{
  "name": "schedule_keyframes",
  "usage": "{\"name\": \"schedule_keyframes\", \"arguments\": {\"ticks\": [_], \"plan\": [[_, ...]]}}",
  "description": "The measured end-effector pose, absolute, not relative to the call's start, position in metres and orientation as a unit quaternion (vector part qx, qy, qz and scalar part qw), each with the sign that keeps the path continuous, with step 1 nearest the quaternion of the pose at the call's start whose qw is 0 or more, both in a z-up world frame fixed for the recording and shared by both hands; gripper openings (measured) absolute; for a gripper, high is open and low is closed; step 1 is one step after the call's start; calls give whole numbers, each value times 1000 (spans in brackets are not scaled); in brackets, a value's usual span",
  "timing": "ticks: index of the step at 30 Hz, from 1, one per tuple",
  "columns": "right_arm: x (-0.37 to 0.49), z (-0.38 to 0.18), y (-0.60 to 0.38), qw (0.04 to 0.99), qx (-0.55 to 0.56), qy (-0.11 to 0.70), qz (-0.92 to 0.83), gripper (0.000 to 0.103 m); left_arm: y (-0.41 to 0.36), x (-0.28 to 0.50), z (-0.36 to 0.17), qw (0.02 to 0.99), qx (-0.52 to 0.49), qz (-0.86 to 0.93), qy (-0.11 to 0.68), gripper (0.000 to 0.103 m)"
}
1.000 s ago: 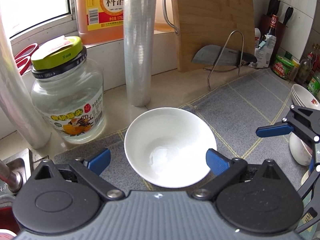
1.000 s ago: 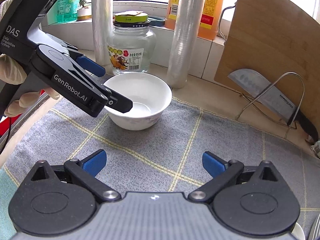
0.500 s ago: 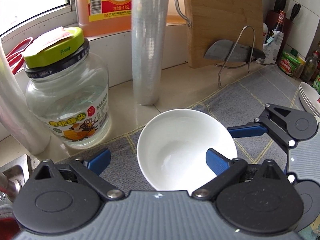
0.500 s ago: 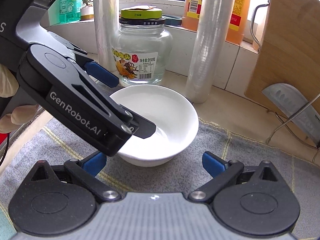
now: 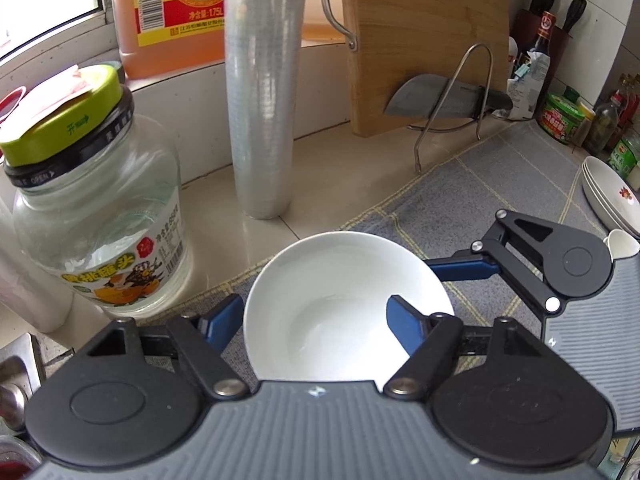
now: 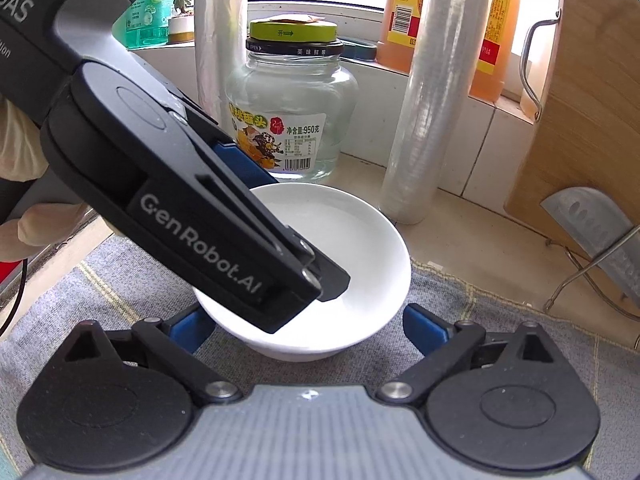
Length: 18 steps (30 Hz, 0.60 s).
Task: Organize plates and bowls
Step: 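Grasp the white bowl rim with the left tool and lift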
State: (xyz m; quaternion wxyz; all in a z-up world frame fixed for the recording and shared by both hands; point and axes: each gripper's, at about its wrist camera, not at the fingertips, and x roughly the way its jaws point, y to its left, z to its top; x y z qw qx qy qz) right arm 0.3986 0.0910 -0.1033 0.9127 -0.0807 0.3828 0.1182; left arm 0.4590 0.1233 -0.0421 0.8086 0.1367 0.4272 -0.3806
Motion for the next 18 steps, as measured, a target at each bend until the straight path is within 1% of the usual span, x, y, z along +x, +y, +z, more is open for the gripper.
{"name": "schedule_keyframes", "arguments": {"ticks": [2, 5, 8, 10, 18], "plan": [[398, -103, 92, 913, -81, 381, 120, 100, 123, 460, -41, 807, 137, -383, 428, 72], [396, -102, 92, 914, -82, 379, 124, 97, 124, 462, -41, 804, 135, -387, 431, 72], [395, -101, 93, 914, -85, 376, 125, 96, 124, 463, -41, 802, 139, -388, 433, 71], [396, -101, 93, 914, -86, 376, 125, 96, 124, 465, -41, 799, 138, -390, 435, 67], [393, -99, 93, 915, -85, 373, 125, 96, 123, 469, -42, 797, 134, -391, 440, 67]]}}
